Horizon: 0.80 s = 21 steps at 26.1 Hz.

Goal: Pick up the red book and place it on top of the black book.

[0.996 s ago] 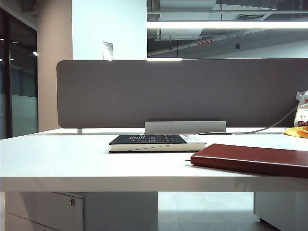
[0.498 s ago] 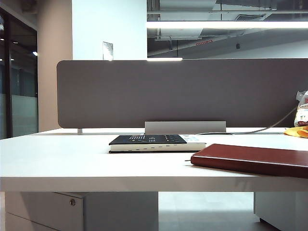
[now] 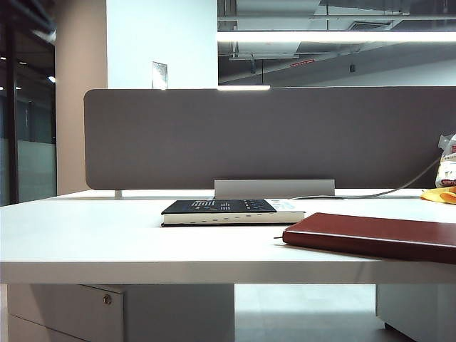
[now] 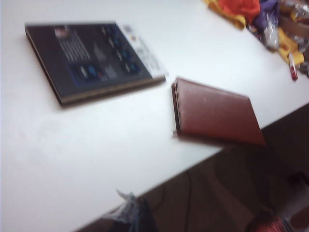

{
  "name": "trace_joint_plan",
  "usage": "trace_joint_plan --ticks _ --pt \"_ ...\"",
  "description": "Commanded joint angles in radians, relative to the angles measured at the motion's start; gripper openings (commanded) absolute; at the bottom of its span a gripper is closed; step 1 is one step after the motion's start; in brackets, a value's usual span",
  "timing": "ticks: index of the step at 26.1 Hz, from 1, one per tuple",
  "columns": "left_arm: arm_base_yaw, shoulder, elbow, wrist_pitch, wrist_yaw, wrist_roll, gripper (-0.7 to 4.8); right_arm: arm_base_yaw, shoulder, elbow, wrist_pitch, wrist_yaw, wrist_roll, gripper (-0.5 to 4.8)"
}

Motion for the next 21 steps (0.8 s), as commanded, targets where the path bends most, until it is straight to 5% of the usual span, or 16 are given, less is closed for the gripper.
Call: trace_joint_plan --ticks 1,6,10,21 --pt "0.000 0.013 0.019 -0.008 0.002 0.027 -0.05 0.001 0.000 0.001 -0.003 -0.043 0.085 1.98" --pt "0.000 0.028 0.019 -0.037 -0.007 0.072 -0.05 0.001 0.000 0.001 -0.006 -0.049 0.167 1.71" --pt "0.000 0.029 0.019 -0.042 -0.006 0.091 -0.05 0.000 0.000 0.001 -0.004 -0.049 0.268 -0.05" --pt "0.000 0.030 0.019 -0.048 -0.014 0.109 -0.05 0.000 0.000 0.001 -0.005 -0.048 0.636 -0.08"
